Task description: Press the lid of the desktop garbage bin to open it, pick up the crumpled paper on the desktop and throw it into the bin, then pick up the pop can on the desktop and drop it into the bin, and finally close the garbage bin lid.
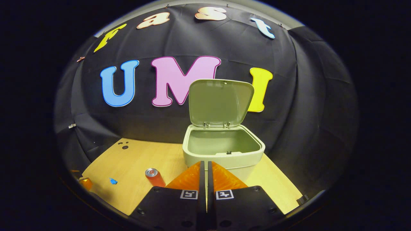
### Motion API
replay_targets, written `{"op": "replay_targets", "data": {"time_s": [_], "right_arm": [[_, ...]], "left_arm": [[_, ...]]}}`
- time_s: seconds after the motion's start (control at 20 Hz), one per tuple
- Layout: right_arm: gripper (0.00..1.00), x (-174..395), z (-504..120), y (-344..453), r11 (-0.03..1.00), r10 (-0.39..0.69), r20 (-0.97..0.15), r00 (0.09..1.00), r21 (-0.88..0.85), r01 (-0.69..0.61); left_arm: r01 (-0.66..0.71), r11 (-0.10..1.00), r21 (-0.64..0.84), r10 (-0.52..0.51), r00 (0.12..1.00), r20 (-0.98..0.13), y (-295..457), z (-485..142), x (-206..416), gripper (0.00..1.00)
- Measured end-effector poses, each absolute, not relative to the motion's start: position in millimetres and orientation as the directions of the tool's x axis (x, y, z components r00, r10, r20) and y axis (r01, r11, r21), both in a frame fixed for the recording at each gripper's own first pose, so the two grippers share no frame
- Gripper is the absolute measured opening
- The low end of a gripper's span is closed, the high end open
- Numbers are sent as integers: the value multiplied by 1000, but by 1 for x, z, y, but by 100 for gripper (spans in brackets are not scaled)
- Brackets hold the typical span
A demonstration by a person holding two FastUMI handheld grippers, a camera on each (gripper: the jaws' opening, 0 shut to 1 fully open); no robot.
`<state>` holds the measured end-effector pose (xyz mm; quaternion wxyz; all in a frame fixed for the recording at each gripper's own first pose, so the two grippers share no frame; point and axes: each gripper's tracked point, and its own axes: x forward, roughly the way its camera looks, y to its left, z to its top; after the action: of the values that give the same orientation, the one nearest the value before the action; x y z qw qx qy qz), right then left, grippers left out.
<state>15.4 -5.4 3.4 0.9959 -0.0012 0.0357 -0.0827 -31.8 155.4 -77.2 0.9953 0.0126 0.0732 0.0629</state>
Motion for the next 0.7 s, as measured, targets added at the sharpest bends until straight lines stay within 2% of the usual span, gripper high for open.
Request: {"op": "replay_targets", "data": {"time_s": [0.15, 0.2, 0.25, 0.35, 0.4, 0.55, 0.65, 0.7], "right_arm": [[10, 14, -7, 4, 988, -152, -90, 984, 8, 154], [13, 14, -11, 6, 988, -148, -101, 984, 20, 151], [20, 13, -15, 8, 988, -143, -114, 983, 34, 148], [28, 11, -25, 12, 990, -123, -139, 983, 56, 132], [28, 9, -27, 14, 991, -111, -144, 983, 63, 121], [72, 1, -39, 12, 993, -94, -162, 982, 62, 105], [100, -4, -50, 6, 992, -108, -185, 977, 38, 117], [100, -7, -55, 3, 992, -116, -201, 973, 28, 124]], "left_arm": [[-134, 991, 29, 137, 979, -153, 169, -80, -26, 95], [-135, 991, 26, 137, 979, -154, 171, -80, -22, 99], [-136, 990, 25, 139, 978, -153, 174, -80, -18, 99], [-148, 988, 35, 152, 976, -159, 179, -84, -8, 95], [-165, 986, 37, 169, 972, -163, 185, -86, -2, 95], [-201, 980, -2, 197, 962, -192, 198, -98, 25, 99], [-224, 974, -26, 214, 953, -216, 206, -109, 45, 96], [-228, 973, -36, 214, 949, -233, 209, -115, 54, 96]]}}
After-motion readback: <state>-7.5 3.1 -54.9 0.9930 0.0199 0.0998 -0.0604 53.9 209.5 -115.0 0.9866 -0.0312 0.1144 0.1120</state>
